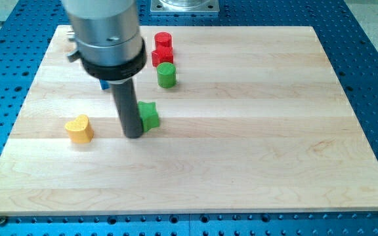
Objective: Adjust the blue blocks and yellow blocks in the vertical line
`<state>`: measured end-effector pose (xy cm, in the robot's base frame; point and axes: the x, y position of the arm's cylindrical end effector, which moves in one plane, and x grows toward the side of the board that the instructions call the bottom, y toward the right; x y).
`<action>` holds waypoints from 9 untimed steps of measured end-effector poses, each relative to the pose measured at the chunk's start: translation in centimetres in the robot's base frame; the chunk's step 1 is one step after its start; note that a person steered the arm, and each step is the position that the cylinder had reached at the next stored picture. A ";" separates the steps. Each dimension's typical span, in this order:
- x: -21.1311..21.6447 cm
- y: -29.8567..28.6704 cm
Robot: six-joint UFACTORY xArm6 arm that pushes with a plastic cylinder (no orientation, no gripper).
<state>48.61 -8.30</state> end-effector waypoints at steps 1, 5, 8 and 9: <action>-2.9 2.0; -8.3 -3.6; -18.0 -1.2; -20.3 -1.9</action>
<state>28.29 -10.21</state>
